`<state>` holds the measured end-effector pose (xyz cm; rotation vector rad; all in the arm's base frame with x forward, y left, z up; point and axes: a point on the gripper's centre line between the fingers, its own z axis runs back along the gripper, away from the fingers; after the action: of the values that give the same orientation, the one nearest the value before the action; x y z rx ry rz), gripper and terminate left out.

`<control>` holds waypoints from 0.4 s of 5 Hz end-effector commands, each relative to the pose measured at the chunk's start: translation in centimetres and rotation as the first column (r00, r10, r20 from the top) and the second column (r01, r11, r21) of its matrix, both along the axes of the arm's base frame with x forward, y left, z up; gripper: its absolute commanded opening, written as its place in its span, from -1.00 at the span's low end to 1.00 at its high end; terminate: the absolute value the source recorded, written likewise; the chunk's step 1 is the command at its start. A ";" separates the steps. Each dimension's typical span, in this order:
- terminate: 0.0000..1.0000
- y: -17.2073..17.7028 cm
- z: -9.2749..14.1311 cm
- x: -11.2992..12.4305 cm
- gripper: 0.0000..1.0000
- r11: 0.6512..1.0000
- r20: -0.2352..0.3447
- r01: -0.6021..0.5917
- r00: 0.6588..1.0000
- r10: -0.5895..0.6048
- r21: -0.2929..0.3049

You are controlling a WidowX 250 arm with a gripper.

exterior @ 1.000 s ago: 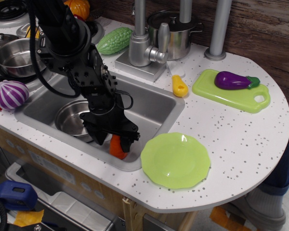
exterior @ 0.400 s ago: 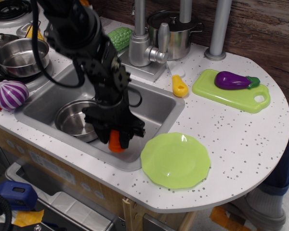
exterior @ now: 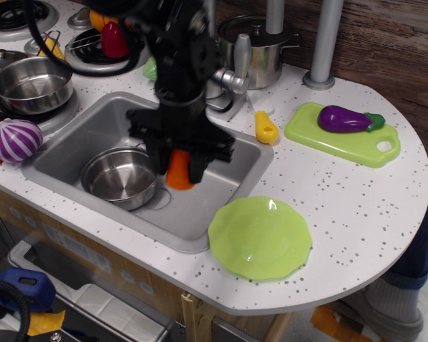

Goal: Put carrot on plate

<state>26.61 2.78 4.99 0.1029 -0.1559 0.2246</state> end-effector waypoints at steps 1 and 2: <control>-1.00 -3.8 2.0 0.7 -1.00 0.995 0.082 -0.057 0.995 0.063 -0.083; -1.00 -6.0 1.1 0.3 -1.00 0.987 0.087 -0.106 0.989 0.117 -0.119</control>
<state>26.18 -3.86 4.49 0.0040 -0.2045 0.3698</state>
